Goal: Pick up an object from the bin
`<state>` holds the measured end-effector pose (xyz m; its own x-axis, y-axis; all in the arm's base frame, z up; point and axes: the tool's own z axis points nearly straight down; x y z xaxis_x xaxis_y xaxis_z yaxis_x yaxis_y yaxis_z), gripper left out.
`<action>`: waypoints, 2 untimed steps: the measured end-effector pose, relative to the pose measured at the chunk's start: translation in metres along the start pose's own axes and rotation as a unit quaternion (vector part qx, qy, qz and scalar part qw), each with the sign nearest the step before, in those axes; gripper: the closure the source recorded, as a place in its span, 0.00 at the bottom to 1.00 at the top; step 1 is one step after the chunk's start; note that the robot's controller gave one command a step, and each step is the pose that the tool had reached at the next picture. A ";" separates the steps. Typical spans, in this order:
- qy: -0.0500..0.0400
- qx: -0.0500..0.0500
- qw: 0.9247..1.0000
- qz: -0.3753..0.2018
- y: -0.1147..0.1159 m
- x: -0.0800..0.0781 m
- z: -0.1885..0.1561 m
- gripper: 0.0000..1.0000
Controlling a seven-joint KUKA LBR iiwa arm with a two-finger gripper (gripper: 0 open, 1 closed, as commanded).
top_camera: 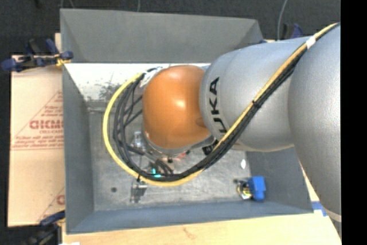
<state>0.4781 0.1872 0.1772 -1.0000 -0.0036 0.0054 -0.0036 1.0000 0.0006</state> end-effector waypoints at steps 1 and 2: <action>-0.003 0.002 0.996 -0.092 -0.060 -0.026 0.042 0.00; -0.008 0.002 0.996 -0.084 -0.124 -0.126 0.069 0.00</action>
Offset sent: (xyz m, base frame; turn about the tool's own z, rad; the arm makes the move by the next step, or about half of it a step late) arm 0.0251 -0.0571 -0.0416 -0.1887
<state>0.6037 0.0639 0.1073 -0.9851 -0.1719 -0.0104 -0.1719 0.9851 -0.0036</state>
